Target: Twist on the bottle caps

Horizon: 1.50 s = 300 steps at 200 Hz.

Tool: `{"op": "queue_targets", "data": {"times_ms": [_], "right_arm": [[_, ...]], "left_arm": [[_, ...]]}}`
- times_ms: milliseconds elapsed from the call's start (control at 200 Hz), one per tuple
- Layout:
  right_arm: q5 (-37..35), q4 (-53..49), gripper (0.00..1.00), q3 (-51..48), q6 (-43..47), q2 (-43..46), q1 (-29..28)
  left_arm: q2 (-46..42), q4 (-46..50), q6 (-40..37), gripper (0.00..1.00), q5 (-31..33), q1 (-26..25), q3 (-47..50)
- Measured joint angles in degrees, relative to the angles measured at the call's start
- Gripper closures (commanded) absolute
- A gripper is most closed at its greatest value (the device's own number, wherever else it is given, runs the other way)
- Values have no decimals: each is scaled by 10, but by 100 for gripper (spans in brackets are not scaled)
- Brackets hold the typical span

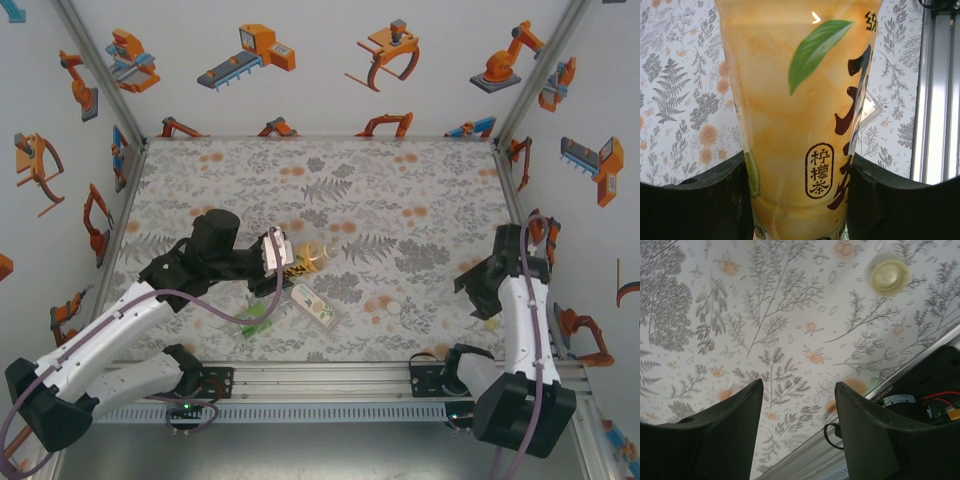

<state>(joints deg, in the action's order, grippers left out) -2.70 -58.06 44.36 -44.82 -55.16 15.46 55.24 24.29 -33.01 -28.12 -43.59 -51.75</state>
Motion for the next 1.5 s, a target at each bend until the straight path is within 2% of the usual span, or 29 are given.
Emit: {"op": "queue_targets", "data": {"times_ms": [105, 315, 656, 916, 1162, 1502], "right_arm": [[-7, 12, 39, -24, -1, 15, 36], [-14, 36, 40, -75, -4, 19, 105], [-17, 73, 37, -97, -12, -3, 160], [-45, 122, 35, -99, 2, -70, 172], [-73, 182, 35, -106, 25, -87, 173], [-59, 237, 40, -125, 42, -129, 183]], "left_arm": [[8, 8, 0, 100, -2, 0, -5], [27, 11, 0, 100, -5, 0, -28], [54, 11, 0, 100, -15, 0, -44], [71, 10, 0, 100, -17, 0, -49], [84, 10, 0, 100, -20, 0, -57], [89, 10, 5, 100, -26, 0, -60]]}}
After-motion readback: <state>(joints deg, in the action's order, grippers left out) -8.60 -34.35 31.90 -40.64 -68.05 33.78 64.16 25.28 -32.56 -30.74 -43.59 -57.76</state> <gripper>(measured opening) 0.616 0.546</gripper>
